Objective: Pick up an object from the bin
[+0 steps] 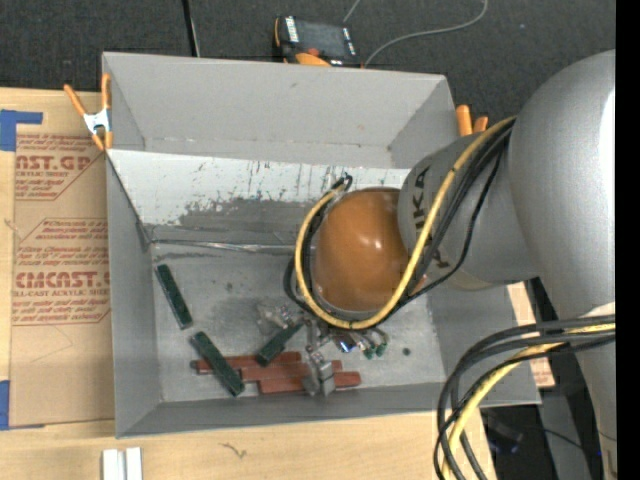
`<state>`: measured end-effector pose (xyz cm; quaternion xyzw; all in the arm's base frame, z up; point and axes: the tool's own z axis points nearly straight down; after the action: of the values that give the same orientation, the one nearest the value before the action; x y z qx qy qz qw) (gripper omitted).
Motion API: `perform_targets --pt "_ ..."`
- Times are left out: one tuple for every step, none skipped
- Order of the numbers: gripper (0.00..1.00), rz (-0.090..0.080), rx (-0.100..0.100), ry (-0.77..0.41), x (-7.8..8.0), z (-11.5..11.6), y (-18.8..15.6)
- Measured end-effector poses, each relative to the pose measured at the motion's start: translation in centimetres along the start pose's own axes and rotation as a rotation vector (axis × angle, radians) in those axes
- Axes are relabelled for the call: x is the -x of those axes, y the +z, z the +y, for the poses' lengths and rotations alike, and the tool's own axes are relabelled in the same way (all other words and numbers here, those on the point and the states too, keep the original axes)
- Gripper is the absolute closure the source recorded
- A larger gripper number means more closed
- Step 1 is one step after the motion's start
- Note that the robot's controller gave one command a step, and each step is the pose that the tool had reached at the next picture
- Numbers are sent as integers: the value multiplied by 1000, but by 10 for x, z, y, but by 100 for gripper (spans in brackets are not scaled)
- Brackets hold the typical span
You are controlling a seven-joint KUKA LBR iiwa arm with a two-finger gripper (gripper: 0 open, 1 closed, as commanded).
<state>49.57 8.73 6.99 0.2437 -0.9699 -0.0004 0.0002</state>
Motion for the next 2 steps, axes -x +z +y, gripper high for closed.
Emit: perform_targets --pt "100 -12 -3 3 3 -1 -3" --pt "100 -10 -4 -40 12 -1 -157"
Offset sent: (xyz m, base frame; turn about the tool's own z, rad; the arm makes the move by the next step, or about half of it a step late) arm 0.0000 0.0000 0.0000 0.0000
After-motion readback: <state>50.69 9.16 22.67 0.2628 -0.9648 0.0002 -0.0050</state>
